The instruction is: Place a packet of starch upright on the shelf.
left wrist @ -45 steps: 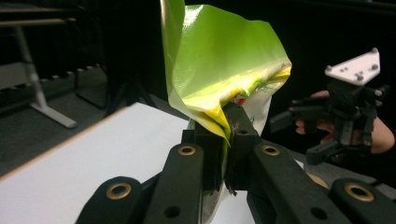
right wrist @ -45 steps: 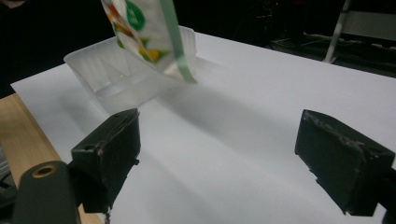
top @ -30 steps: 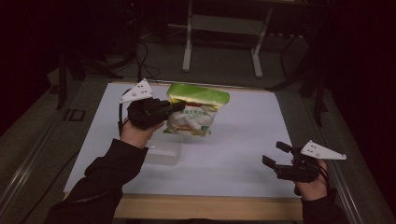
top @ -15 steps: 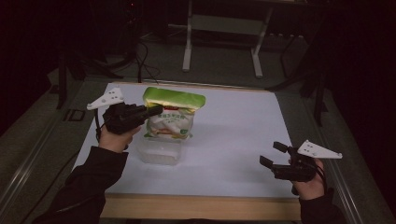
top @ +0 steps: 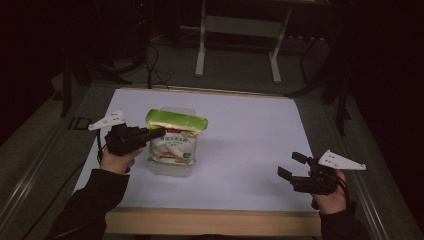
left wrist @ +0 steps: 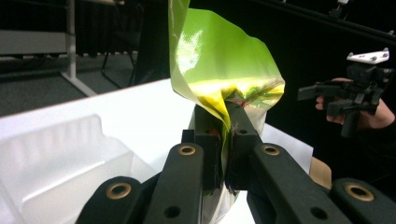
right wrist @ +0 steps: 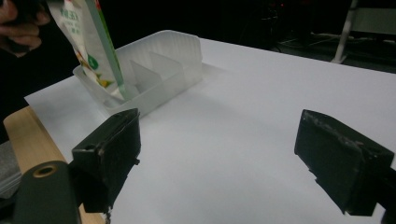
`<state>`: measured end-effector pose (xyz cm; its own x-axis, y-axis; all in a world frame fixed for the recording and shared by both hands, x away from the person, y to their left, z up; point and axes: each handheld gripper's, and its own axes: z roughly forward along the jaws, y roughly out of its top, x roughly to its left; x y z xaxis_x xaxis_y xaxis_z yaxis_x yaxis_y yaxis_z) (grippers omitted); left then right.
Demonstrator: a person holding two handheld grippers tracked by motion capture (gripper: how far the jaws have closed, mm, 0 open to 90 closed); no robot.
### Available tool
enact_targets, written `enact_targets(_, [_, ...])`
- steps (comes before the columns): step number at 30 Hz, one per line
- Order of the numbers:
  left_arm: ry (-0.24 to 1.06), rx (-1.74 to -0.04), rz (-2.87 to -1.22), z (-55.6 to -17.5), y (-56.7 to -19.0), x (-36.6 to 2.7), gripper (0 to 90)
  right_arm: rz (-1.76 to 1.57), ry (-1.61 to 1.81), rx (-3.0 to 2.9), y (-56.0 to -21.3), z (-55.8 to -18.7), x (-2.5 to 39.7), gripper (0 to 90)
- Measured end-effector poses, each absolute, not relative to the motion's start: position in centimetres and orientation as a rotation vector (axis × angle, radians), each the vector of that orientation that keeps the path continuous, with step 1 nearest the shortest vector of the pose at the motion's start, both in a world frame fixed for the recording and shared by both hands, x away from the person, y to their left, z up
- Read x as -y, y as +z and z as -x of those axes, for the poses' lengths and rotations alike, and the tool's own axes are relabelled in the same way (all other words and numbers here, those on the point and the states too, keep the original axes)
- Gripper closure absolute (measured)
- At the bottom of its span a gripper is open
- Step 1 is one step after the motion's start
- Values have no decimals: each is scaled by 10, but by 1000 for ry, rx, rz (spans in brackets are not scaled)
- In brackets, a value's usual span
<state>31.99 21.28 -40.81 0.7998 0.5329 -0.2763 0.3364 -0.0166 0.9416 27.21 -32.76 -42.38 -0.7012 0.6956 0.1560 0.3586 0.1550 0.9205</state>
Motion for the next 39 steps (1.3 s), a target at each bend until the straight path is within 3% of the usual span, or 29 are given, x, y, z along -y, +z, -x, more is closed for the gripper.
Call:
enact_targets(20, [247, -721, -1785, -325, -406, -222, 865, -1025, 1578, -2143, -429, -273, 325, 146])
enact_targets(27, [250, -747, -1890, -331, -433, -209, 864, -1031, 1584, -2150, -431, -274, 325, 146])
enact_targets(39, [230, -765, -1798, -333, -459, -231, 862, -1035, 1584, -2172, -436, -275, 323, 147])
